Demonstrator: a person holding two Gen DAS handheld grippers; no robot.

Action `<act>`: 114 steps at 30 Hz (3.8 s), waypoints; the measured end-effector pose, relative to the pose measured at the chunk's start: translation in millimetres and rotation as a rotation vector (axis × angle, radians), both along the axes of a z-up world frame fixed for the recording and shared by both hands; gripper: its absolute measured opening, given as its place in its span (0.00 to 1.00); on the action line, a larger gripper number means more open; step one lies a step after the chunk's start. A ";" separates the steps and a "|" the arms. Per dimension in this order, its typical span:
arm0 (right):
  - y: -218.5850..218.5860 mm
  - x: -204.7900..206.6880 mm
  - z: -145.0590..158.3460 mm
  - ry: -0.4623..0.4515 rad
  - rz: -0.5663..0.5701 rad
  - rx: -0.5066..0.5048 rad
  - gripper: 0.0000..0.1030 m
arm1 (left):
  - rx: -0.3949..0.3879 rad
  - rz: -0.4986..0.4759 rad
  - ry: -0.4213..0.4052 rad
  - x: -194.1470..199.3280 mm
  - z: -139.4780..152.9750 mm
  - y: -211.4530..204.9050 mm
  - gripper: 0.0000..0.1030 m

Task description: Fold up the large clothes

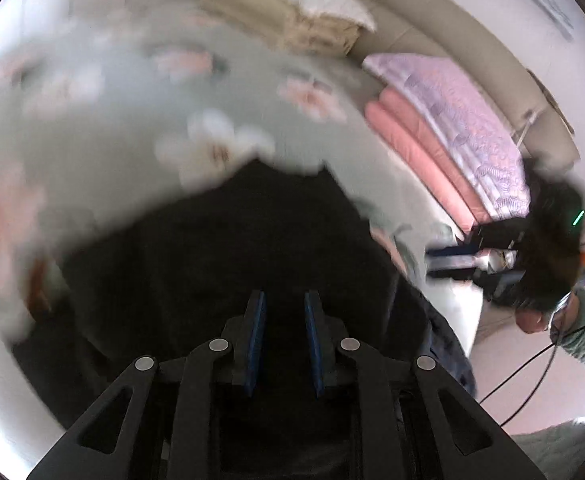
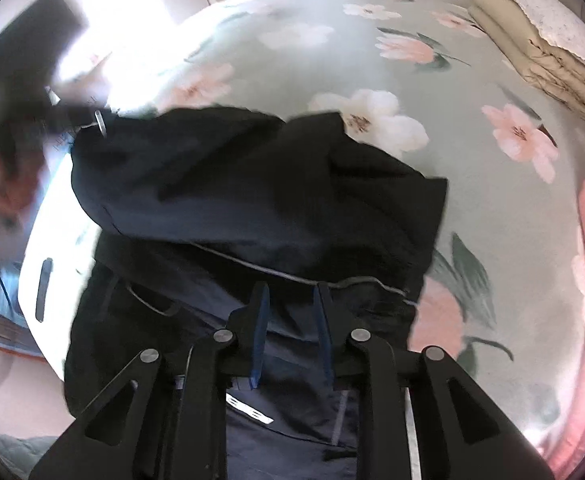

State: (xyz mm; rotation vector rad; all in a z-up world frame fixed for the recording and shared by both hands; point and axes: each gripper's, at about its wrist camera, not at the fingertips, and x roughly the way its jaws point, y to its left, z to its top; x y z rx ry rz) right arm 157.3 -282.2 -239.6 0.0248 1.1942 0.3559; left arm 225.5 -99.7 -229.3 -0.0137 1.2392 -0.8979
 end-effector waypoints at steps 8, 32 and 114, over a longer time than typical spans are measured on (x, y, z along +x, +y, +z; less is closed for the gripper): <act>26.8 22.5 -20.6 0.096 -0.056 0.117 0.32 | -0.002 0.113 0.190 -82.0 -80.0 9.4 0.20; 90.2 27.3 -127.3 0.244 -0.053 -0.099 0.50 | 0.096 0.309 0.139 -61.4 -104.2 54.9 0.28; -117.0 -340.4 -156.6 0.559 -0.328 -0.009 0.65 | 0.152 0.905 0.505 -437.4 -124.0 229.9 0.54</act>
